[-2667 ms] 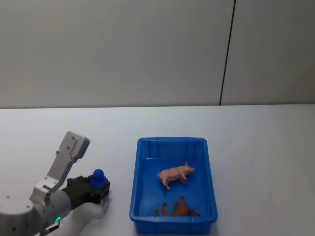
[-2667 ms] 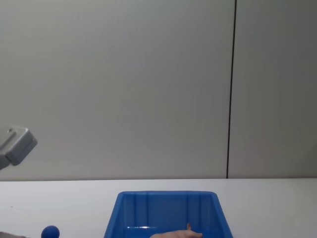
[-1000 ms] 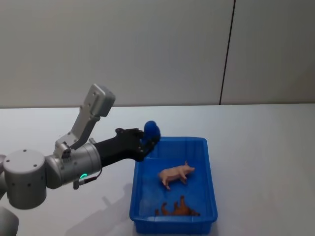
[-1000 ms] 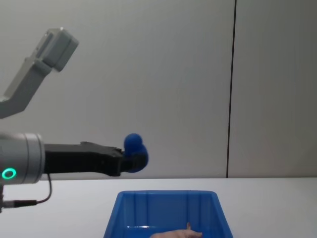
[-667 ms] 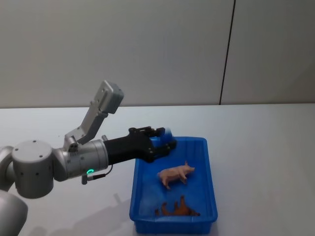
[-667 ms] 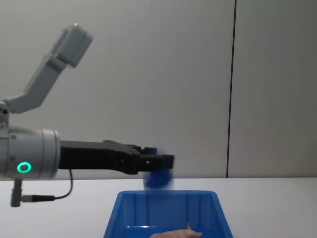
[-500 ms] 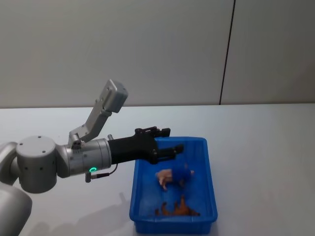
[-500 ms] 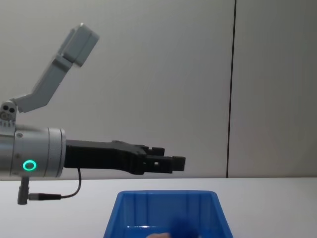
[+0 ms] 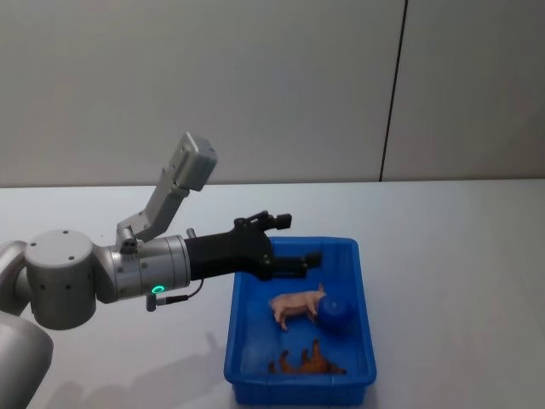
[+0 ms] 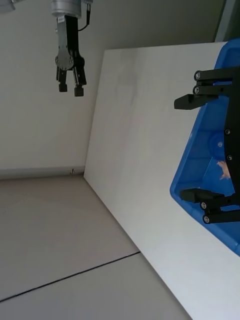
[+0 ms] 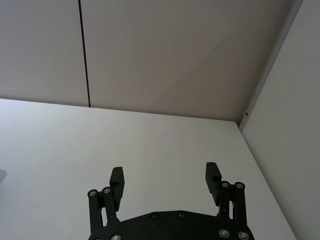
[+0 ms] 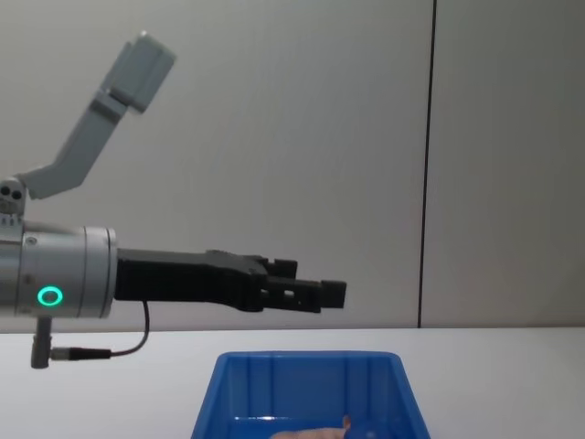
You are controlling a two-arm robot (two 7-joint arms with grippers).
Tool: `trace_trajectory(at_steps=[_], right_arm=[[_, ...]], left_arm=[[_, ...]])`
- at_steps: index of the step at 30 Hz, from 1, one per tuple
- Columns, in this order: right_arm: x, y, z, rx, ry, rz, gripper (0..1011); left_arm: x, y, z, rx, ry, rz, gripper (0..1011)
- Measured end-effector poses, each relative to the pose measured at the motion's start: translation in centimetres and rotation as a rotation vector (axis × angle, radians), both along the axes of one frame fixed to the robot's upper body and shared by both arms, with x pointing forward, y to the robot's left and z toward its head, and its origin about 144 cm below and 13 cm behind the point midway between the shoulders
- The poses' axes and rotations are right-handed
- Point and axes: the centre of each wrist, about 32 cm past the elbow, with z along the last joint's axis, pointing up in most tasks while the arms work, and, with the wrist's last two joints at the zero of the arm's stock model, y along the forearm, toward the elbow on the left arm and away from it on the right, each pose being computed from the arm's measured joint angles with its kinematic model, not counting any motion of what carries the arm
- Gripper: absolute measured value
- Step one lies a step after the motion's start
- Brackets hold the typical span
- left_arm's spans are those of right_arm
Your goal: Pick up the two dolls from the table and place them into the box.
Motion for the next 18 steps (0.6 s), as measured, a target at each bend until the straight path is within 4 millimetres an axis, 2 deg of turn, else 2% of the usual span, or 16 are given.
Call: trace_trajectory(at_steps=[7, 12, 15, 18], right_arm=[[0.0, 0.1, 0.0, 0.002, -0.002, 0.002, 1001], [0.1, 0.9, -0.3, 0.012, -0.017, 0.024, 1001], [0.2, 2.0, -0.5, 0.025, -0.039, 0.058, 1001], [0.3, 3.9, -1.0, 0.050, -0.078, 0.116, 1001]], left_arm=[[-0.8, 0.3, 0.1, -0.011, -0.028, 0.069, 1000], [-1.4, 0.4, 0.3, -0.020, -0.053, 0.126, 1000], [-1.8, 0.5, 0.4, -0.025, -0.070, 0.167, 1000], [-2.3, 0.6, 0.5, -0.032, -0.091, 0.218, 1000]])
